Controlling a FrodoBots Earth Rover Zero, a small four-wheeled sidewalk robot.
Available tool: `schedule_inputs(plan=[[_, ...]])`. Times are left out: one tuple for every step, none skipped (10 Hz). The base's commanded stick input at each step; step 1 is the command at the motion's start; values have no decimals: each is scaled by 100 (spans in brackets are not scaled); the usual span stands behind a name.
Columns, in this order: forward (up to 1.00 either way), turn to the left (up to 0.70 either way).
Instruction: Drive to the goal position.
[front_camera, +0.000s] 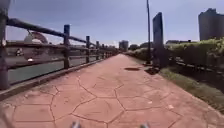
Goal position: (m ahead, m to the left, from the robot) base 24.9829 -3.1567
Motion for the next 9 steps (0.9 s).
schedule_inputs(plan=[[85, 0], [85, 0], [85, 0], [85, 0], [85, 0], [85, 0], [85, -5], [85, -31], [85, -33]])
